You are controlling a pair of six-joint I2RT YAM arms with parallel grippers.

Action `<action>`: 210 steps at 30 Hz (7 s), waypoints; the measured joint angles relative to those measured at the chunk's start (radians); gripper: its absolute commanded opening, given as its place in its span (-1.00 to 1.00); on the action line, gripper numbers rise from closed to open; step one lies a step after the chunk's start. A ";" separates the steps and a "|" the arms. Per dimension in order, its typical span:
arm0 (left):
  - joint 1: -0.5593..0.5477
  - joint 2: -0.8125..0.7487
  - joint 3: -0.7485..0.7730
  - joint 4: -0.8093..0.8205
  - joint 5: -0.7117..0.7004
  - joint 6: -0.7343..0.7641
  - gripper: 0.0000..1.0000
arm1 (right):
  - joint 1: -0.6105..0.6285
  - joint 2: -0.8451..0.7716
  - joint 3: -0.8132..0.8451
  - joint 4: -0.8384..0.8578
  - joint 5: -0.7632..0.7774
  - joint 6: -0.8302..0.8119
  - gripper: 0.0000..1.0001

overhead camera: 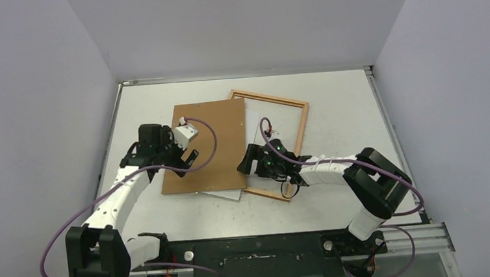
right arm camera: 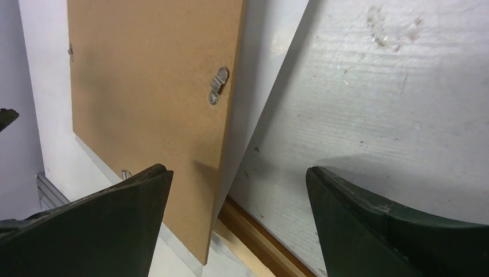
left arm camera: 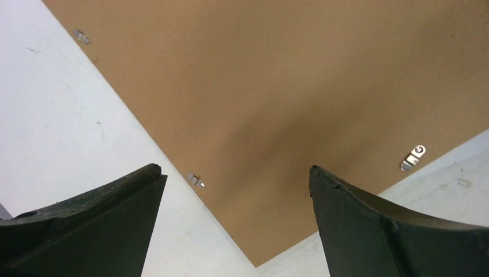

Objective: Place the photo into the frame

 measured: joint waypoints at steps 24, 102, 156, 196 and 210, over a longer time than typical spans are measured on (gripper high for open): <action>0.301 0.414 0.082 0.206 -0.250 -0.066 0.88 | -0.036 0.172 -0.044 0.385 -0.164 0.221 0.81; 0.652 0.109 0.653 -0.389 0.288 -0.583 0.93 | 0.481 0.571 1.653 -0.898 0.580 -0.514 -0.89; 0.220 0.149 -0.043 0.228 0.175 -0.856 0.82 | 0.599 0.601 1.693 -0.998 0.874 -0.641 -0.89; 0.790 0.162 0.177 -0.118 0.506 -0.741 1.00 | 0.512 0.768 1.540 -0.589 0.396 -0.495 0.64; 0.787 0.377 0.147 0.088 0.494 -0.818 0.82 | 0.358 0.412 0.966 -0.549 0.205 -0.404 0.89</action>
